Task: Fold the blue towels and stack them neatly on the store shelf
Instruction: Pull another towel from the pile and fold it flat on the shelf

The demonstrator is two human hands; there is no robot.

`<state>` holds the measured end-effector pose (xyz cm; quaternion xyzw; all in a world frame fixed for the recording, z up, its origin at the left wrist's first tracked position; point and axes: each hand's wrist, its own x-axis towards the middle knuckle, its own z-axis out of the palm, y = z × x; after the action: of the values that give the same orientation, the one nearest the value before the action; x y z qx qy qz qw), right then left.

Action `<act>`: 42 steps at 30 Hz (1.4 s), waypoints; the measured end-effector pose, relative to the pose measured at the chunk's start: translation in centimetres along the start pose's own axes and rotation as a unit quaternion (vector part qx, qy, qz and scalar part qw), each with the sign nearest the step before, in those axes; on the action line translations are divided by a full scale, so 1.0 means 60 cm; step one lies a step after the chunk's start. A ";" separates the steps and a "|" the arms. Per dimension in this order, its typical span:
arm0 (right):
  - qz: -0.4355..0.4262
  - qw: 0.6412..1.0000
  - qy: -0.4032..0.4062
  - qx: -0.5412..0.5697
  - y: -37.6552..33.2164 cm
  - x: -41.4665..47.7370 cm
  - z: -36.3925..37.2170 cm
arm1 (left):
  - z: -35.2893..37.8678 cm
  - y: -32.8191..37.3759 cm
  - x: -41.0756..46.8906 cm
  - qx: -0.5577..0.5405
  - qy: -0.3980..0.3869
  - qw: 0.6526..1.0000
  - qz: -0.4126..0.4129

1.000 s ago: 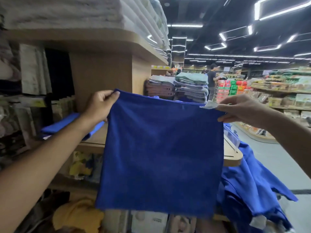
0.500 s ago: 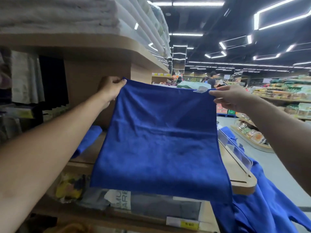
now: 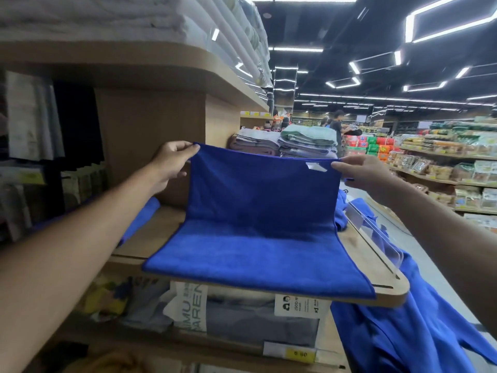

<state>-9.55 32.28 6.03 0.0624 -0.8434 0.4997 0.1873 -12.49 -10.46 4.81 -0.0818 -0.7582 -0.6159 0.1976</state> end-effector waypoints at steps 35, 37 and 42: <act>-0.051 0.880 -0.225 -0.415 -0.006 -0.226 0.237 | 0.084 -0.068 -0.216 0.533 -0.296 0.792 0.026; -0.030 0.871 -0.220 -0.439 0.011 -0.232 0.195 | 0.085 -0.068 -0.216 0.533 -0.293 0.793 0.027; 0.022 0.870 -0.211 -0.445 0.045 -0.250 0.114 | 0.085 -0.069 -0.221 0.532 -0.286 0.796 0.024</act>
<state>1.75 26.49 -4.80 0.0582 -0.9970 0.0507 0.0017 -2.97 -4.89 -5.07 -0.1539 -0.9863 -0.0589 -0.0012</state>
